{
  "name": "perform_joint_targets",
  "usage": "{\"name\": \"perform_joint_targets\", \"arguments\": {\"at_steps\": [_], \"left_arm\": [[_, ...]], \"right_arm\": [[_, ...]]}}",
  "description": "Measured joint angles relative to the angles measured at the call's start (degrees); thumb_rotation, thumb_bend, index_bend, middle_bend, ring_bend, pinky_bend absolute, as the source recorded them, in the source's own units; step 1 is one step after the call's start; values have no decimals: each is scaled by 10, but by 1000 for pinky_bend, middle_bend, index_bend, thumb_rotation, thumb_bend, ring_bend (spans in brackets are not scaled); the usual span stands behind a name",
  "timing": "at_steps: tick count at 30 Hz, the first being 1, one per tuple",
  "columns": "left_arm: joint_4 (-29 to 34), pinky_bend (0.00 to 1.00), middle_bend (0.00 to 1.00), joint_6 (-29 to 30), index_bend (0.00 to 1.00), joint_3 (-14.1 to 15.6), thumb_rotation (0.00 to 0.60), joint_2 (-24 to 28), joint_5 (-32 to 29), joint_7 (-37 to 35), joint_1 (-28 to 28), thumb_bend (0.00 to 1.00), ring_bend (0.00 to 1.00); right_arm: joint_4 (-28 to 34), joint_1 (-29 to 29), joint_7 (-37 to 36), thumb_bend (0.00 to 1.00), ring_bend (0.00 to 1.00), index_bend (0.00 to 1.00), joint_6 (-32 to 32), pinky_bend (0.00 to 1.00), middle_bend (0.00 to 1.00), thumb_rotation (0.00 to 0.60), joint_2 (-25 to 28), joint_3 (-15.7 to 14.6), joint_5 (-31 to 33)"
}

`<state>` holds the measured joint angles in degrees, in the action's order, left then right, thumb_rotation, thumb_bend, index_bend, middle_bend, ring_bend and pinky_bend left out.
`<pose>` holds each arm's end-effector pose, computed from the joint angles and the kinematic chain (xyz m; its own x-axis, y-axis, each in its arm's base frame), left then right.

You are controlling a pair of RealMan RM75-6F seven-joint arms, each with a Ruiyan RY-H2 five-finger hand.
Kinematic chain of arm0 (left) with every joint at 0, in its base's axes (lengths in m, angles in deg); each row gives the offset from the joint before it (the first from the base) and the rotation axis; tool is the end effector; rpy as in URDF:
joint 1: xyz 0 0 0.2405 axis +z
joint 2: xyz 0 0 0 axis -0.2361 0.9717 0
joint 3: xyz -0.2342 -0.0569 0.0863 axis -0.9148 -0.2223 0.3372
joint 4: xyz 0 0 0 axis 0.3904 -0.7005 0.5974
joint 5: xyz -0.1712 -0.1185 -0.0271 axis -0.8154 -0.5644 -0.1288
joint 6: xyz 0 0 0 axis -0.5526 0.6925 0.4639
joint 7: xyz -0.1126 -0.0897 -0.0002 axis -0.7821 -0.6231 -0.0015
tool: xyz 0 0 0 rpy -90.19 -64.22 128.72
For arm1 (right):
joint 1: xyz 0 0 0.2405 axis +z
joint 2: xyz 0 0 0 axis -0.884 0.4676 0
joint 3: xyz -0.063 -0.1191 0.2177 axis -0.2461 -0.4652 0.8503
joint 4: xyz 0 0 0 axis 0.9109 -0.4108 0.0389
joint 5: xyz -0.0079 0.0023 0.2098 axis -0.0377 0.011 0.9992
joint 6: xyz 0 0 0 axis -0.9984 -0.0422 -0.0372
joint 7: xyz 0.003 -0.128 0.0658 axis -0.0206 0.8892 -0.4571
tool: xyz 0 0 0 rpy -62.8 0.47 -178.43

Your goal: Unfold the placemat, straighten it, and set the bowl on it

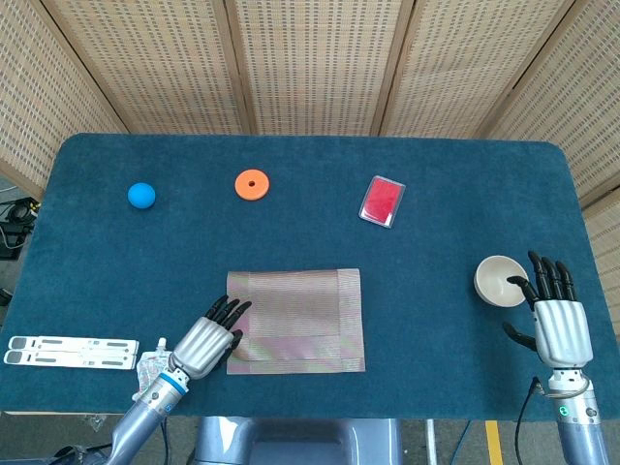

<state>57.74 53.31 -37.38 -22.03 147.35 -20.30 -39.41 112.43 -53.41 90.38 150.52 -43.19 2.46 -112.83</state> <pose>-0.1767 0.2137 -0.0531 0.6060 0.2555 0.7533 0.7371 -0.5365 -0.4109 -0.3104 -0.2169 0.1298 0.4241 0.1259 0.8968 -0.9002 -0.0498 0.4327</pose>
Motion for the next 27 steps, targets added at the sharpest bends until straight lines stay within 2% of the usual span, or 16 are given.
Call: {"name": "perform_joint_targets", "arguments": {"at_steps": [3,15,21,27], "left_arm": [[6,0,0,0,563,-14,600,6,-7,-1,-6,510,0],[16,0,0,-35,570,-105,600,29,-81,6,-68,510,0],[-25,0,0,-73,569,-156,600,21,-141,7,-119,509,0],[-98,0,0,-113,570,-199,600,6,-195,-4,-178,509,0]], "right_arm": [[2,-1,-1,258,0,337,4,0,0,600,2,1,-1],[1,-2,-9,259,0,346,6,0,0,600,9,12,11],[-9,-1,-12,259,0,349,-2,0,0,600,8,20,27],[-18,1,-9,259,0,350,-5,0,0,600,5,24,36]]}}
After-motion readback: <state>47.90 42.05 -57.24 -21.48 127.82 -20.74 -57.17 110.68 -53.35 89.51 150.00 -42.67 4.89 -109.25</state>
